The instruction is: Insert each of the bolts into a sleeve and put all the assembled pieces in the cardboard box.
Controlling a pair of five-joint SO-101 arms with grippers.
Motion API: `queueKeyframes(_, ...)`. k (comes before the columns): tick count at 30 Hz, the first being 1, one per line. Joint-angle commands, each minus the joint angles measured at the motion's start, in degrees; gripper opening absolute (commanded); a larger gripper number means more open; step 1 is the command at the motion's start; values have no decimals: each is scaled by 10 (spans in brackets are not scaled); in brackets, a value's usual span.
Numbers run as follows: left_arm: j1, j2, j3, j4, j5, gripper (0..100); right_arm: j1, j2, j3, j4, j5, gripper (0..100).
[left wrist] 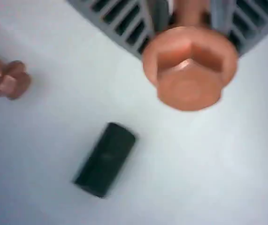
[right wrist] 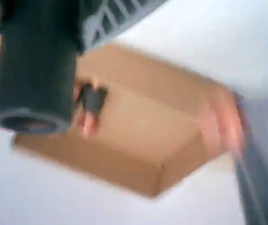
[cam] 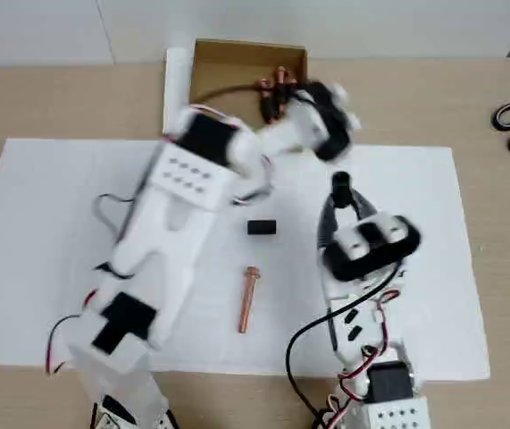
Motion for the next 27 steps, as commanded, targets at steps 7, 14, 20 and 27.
queueKeyframes(7, -21, -191, -19, -109, 125, 6, -17, -9, 4, -107, 19, 4)
queueKeyframes(14, 11, -245, 0, -214, 291, 7, -86, -9, 4, -106, 22, 4)
queueKeyframes(20, 26, -265, 66, -278, 345, 6, -95, -9, 5, -102, 20, 4)
queueKeyframes(27, 25, -346, 222, -518, 510, 6, -93, -9, 7, -101, 19, 4)
